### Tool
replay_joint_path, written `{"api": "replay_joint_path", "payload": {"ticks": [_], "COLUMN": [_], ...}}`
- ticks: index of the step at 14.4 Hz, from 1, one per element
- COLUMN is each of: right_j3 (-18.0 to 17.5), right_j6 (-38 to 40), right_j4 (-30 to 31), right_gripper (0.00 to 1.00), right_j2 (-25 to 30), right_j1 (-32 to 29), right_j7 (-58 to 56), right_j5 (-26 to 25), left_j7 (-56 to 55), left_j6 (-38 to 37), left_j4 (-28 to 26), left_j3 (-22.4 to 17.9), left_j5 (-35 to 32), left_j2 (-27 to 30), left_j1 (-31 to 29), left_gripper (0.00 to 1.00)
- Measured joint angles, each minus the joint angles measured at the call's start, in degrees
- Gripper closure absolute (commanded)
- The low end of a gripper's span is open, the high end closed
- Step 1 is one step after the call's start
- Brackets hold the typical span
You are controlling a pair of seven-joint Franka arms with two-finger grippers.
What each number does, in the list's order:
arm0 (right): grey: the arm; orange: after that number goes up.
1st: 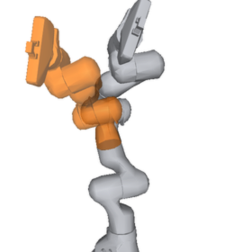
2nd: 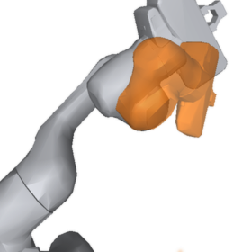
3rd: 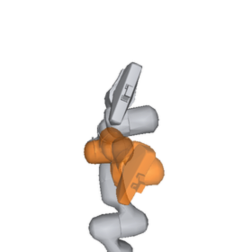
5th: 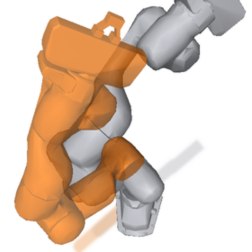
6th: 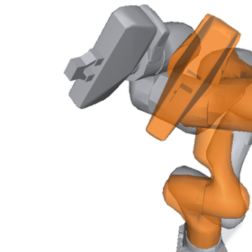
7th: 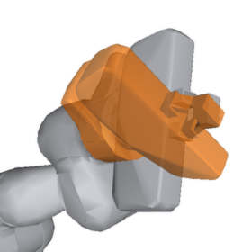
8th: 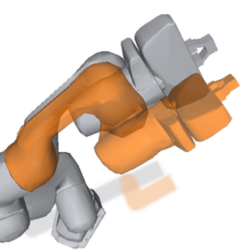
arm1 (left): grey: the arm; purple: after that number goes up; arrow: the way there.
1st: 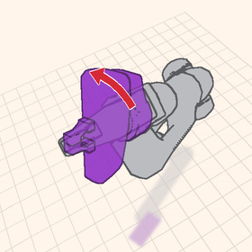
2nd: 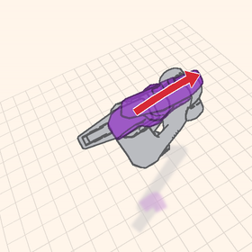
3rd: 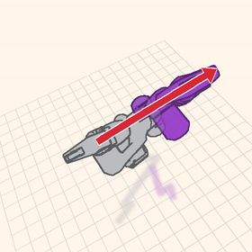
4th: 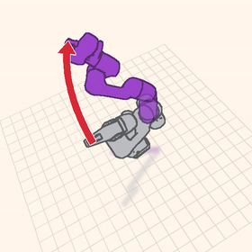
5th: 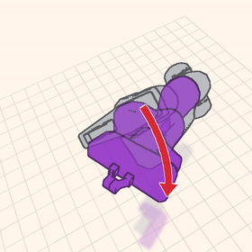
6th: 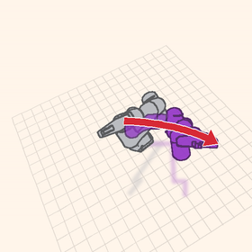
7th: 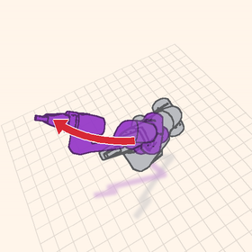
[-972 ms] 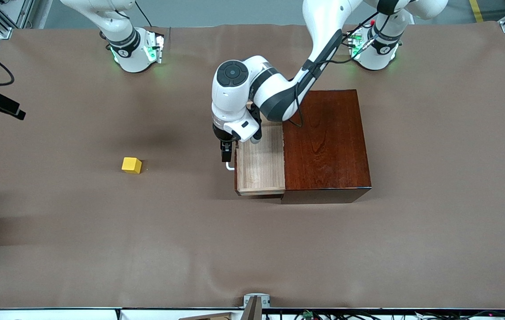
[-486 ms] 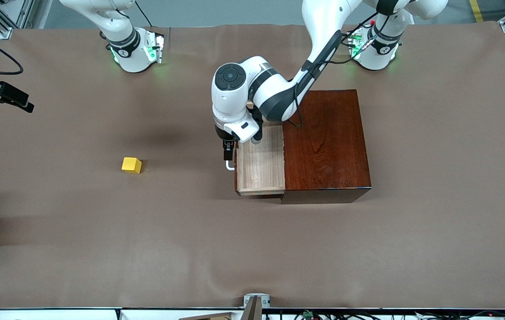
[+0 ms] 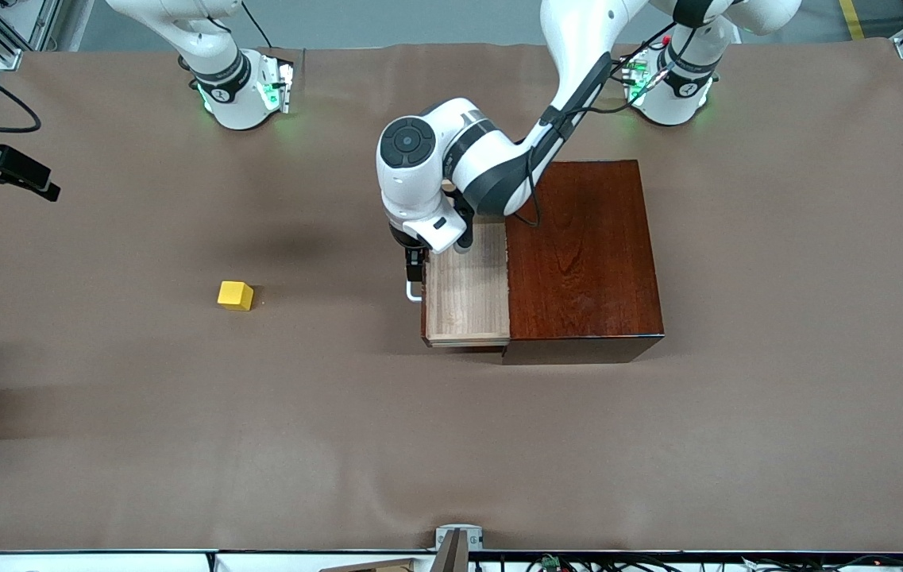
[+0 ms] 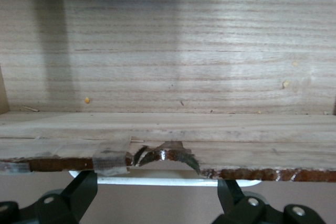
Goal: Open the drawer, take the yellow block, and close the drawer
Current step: 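Push the drawer front shut with the left gripper while the right gripper withdraws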
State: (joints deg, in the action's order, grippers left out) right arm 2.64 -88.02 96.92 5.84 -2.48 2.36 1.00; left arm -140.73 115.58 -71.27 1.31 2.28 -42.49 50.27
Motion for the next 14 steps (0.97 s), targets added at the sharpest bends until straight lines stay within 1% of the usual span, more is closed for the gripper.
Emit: {"api": "replay_joint_path", "payload": {"ticks": [7, 14], "right_j3": [-0.12, -0.13], "right_j6": [0.0, 0.01], "right_j4": [-0.46, -0.92], "right_gripper": [0.0, 0.0], "right_j2": [0.01, 0.01], "right_j1": [0.07, 0.08], "right_j7": [0.31, 0.33], "right_j5": [0.0, 0.0], "left_j7": [0.04, 0.09], "left_j6": [-5.23, -18.6], "left_j4": [1.62, 1.39], "left_j3": [-1.39, -6.67], "left_j5": [0.8, 1.15], "left_j2": [-0.03, -0.13], "left_j1": [-0.54, -1.09], "left_gripper": [0.0, 0.0]}}
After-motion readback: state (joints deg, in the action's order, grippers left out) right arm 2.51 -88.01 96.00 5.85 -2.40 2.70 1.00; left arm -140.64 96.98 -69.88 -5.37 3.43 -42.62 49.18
